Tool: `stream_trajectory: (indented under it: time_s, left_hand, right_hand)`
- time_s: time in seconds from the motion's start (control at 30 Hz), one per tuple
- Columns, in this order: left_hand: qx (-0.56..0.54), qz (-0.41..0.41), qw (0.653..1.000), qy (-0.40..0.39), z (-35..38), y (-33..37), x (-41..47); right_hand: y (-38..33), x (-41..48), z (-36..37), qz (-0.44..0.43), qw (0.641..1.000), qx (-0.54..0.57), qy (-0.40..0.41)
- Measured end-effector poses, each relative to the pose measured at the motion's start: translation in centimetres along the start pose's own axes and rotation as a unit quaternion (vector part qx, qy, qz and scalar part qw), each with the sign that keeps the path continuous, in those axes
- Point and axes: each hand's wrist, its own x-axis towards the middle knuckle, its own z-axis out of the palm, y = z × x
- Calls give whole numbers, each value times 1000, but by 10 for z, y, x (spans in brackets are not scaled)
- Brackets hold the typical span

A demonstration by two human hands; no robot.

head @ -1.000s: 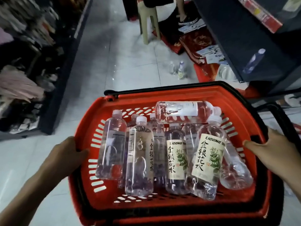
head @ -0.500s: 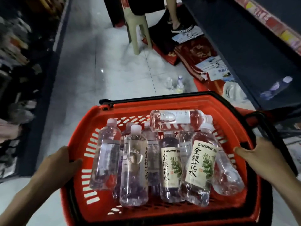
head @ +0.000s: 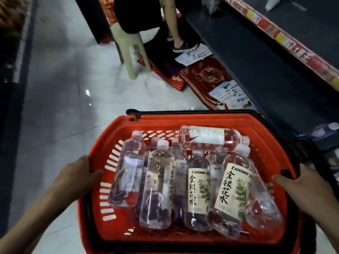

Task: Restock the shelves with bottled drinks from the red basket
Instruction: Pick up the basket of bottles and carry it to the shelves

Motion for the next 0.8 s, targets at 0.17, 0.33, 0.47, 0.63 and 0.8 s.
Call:
stream_trajectory:
  time_s: [0.17,0.33,0.47,0.63,0.8]
  left_hand:
    - [11,61,998,-17,-60,6,143]
    - [5,97,995,-30,-132,9,241]
    - [6,82,996,-29,-153,6,288]
    - [-38,21,999,-29,-134,-12,318]
    - [-108,-61,992,-36,-95,-2,333]
  right_hand:
    - [-99,46,16,30,999,9,26]
    - [-182,89,35,61,996,41,40]
    - [-234,148,61,49,997,59,19]
    - [-274,229,108,-11,998,66,-22]
    - [-285,308,164,-61,994,54,-69]
